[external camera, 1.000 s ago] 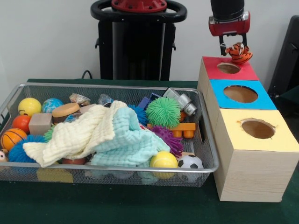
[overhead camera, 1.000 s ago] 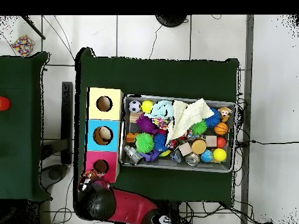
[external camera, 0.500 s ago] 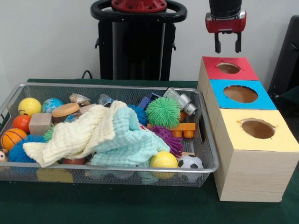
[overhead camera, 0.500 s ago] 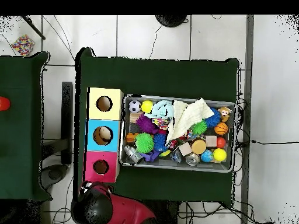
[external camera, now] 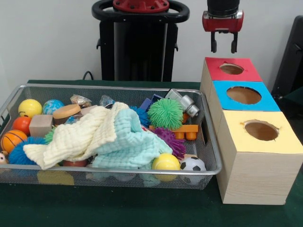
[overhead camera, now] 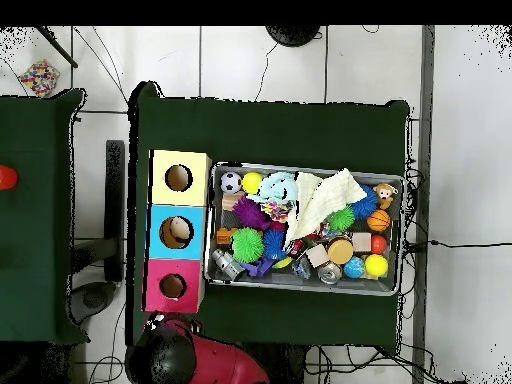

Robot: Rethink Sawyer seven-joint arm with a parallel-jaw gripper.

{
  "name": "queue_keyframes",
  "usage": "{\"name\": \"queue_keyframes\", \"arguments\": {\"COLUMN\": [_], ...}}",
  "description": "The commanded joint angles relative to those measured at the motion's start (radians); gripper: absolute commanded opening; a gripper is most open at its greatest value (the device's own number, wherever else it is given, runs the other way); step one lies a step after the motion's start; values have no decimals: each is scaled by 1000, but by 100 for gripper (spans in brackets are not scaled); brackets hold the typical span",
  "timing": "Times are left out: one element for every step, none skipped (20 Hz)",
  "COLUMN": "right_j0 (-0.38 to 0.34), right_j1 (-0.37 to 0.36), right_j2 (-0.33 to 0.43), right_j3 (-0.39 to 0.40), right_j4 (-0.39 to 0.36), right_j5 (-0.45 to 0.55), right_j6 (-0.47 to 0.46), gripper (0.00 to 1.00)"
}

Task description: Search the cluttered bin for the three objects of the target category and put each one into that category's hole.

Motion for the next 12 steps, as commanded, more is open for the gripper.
{"name": "queue_keyframes", "arguments": {"right_j0": [44, 44, 37, 29, 18, 0, -22, -31, -43, -60, -77, -94], "right_j1": [14, 17, 18, 19, 21, 22, 25, 32, 40, 48, 57, 66], "right_j2": [-190, -209, -219, -229, -234, -228, -216, -218, -215, -207, -199, -192], "right_j3": [-224, -243, -258, -276, -293, -307, -320, -340, -358, -372, -386, -400], "right_j4": [-96, -123, -146, -174, -199, -219, -242, -264, -288, -307, -324, -341], "right_j5": [242, 269, 289, 320, 349, 369, 389, 415, 431, 440, 452, 464], "right_j6": [65, 54, 37, 27, 16, 8, 0, -8, -9, -11, -20, -29], "gripper": [100, 100, 100, 100, 100, 100, 100, 100, 100, 100, 100, 100]}}
